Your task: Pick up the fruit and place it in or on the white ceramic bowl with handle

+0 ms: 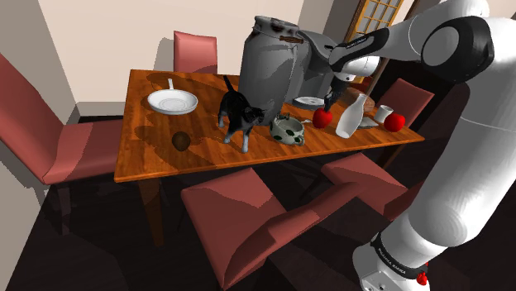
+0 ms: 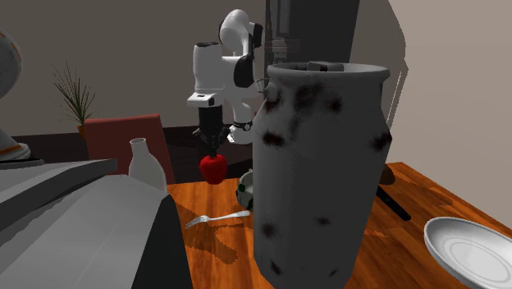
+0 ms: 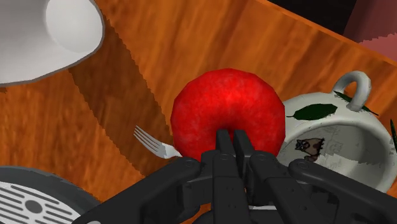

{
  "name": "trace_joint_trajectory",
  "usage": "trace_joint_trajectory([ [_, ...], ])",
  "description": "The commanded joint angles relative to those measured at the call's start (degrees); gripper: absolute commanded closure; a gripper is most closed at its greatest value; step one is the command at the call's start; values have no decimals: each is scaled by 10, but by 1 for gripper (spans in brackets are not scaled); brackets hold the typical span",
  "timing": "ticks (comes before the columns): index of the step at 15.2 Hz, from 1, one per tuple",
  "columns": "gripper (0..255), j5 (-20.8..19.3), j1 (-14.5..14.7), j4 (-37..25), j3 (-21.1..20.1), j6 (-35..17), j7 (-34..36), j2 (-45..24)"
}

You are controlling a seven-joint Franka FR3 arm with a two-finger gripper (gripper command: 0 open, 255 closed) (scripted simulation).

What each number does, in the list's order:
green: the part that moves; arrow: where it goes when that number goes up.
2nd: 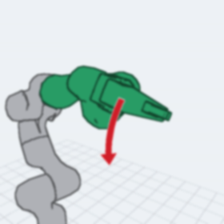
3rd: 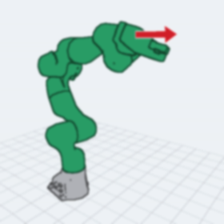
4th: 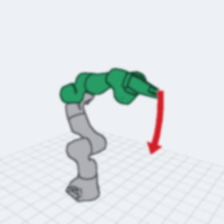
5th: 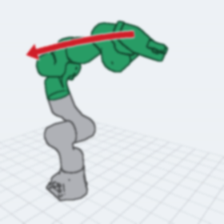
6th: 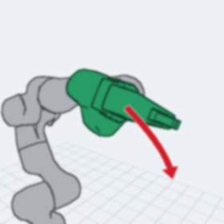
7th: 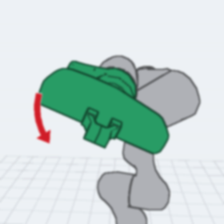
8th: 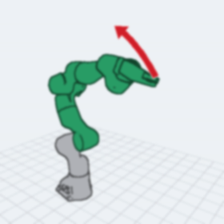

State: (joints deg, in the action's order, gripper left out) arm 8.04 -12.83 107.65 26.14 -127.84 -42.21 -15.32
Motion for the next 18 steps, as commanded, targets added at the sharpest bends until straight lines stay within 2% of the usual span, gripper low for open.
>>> trace_joint_trajectory([
  [1,255,-5,1,-9,2,15,3,7],
  [18,255,-28,5,-93,9,131,19,43],
])
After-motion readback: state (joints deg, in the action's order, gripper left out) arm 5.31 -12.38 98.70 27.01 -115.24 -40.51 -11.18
